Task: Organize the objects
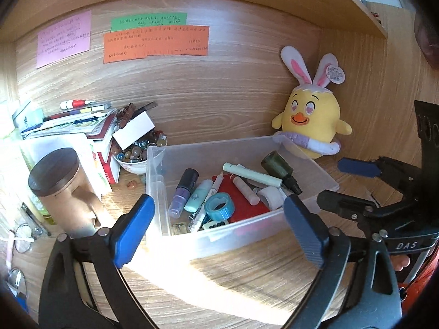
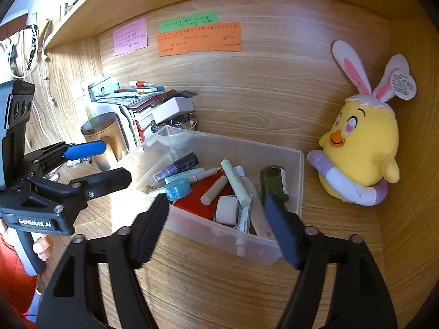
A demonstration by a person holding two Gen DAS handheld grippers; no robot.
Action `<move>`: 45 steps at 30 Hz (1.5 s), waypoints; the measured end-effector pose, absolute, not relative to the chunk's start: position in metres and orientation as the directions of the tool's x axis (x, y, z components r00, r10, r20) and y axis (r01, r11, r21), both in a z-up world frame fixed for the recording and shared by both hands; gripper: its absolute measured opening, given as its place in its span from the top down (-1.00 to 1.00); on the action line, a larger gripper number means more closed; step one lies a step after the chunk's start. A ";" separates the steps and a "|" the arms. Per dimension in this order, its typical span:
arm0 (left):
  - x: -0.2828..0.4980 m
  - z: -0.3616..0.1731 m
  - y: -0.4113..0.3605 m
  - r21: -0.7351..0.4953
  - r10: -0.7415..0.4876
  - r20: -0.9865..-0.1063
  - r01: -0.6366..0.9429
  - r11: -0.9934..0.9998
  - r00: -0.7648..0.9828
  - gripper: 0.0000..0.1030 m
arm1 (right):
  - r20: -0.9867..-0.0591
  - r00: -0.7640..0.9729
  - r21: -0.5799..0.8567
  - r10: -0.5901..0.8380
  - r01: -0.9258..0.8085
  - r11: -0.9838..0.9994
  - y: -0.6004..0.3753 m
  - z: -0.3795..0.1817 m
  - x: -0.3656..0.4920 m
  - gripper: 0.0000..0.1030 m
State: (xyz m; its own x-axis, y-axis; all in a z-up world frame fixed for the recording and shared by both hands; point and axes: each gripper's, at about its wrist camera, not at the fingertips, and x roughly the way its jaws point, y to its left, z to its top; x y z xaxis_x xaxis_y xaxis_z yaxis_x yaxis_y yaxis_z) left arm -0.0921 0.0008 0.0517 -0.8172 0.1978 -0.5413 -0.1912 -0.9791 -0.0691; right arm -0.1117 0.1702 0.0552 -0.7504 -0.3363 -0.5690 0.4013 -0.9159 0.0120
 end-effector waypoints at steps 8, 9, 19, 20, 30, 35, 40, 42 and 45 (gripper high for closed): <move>-0.086 0.043 -0.002 -0.104 0.207 -0.552 -0.180 -0.978 -0.808 -0.90 | -0.558 -0.759 0.017 -0.334 0.392 -0.920 0.174 0.050 -0.097 -0.61; -0.085 0.042 -0.002 -0.104 0.207 -0.553 -0.180 -0.978 -0.807 -0.91 | -0.559 -0.759 0.019 -0.334 0.391 -0.920 0.175 0.050 -0.097 -0.61; -0.082 0.040 -0.001 -0.097 0.208 -0.552 -0.185 -0.978 -0.807 -0.91 | -0.568 -0.752 0.047 -0.334 0.375 -0.926 0.180 0.046 -0.098 -0.61; -0.082 0.040 -0.001 -0.098 0.209 -0.552 -0.186 -0.978 -0.807 -0.91 | -0.568 -0.752 0.048 -0.334 0.374 -0.926 0.180 0.046 -0.098 -0.61; -0.081 0.040 0.001 -0.100 0.214 -0.551 -0.191 -0.976 -0.807 -0.92 | -0.570 -0.753 0.045 -0.330 0.372 -0.927 0.180 0.047 -0.098 -0.61; -0.080 0.040 0.003 -0.103 0.217 -0.553 -0.193 -0.976 -0.805 -0.92 | -0.574 -0.749 0.048 -0.331 0.372 -0.927 0.179 0.046 -0.097 -0.61; -0.079 0.040 0.003 -0.103 0.220 -0.553 -0.196 -0.975 -0.804 -0.92 | -0.575 -0.749 0.047 -0.329 0.371 -0.927 0.179 0.046 -0.097 -0.61; -0.079 0.040 0.003 -0.104 0.220 -0.552 -0.196 -0.975 -0.804 -0.92 | -0.575 -0.749 0.047 -0.329 0.371 -0.927 0.179 0.045 -0.096 -0.61; -0.079 0.040 0.004 -0.105 0.222 -0.552 -0.197 -0.975 -0.804 -0.92 | -0.575 -0.748 0.049 -0.331 0.372 -0.927 0.179 0.045 -0.096 -0.61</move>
State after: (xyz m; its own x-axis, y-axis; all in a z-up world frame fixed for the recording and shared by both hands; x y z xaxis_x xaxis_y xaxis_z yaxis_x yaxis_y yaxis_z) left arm -0.0789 0.0038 0.0404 -0.8041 0.2217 -0.5516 -0.1969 -0.9748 -0.1047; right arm -0.0957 0.1786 0.0449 -0.7481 -0.3307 -0.5753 0.3722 -0.9269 0.0487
